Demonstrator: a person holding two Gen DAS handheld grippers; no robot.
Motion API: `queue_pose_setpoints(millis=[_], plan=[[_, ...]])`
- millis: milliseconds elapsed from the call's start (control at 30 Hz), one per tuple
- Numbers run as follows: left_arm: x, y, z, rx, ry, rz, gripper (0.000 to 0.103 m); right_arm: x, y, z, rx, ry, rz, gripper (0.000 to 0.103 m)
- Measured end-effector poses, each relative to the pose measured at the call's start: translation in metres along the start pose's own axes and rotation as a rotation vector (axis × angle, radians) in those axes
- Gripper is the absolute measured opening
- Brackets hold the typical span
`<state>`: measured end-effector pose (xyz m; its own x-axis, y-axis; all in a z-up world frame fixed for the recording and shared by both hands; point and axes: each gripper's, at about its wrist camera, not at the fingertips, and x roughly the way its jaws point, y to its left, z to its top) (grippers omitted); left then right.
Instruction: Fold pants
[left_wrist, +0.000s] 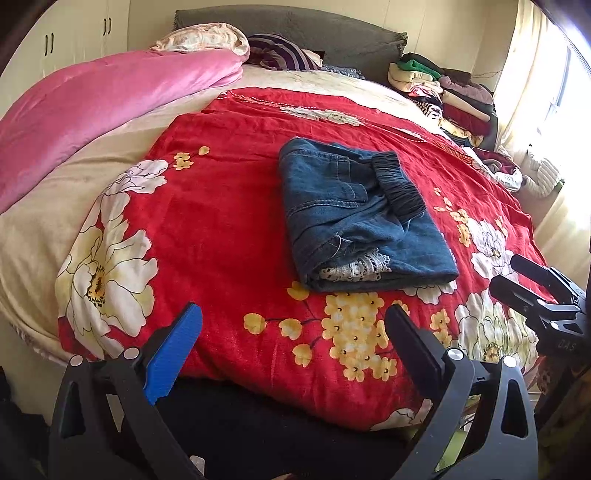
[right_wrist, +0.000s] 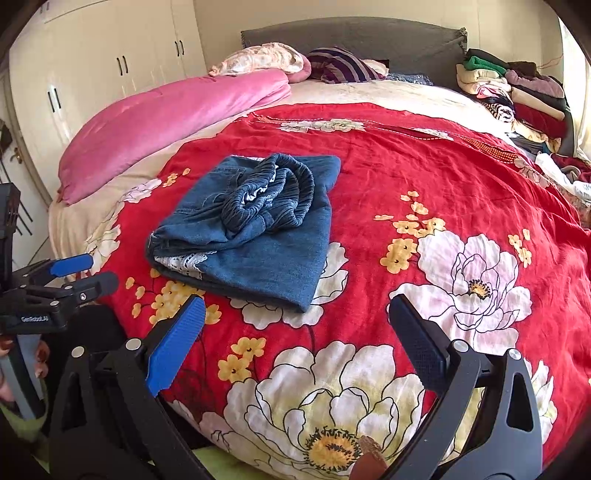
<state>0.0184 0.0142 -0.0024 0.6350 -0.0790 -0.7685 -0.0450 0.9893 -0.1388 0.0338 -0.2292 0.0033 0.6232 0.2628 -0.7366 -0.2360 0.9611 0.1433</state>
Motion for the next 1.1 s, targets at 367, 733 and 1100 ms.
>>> queue_pose_setpoints(millis=[367,733,1100], plan=[[-0.0021,0.0002,-0.0006,-0.01,0.0,-0.011,0.099,0.0006,0.0014,-0.0009,-0.004,0.006,-0.011,0.094],[-0.005,0.0015,0.0006,-0.018,-0.003,-0.015,0.099,-0.0001,0.0033,-0.0005,-0.009,0.002,-0.007,0.094],[-0.0057,0.0015,0.0007,-0.015,-0.004,-0.011,0.099,-0.0022,0.0017,-0.0004,-0.004,0.002,-0.014,0.094]])
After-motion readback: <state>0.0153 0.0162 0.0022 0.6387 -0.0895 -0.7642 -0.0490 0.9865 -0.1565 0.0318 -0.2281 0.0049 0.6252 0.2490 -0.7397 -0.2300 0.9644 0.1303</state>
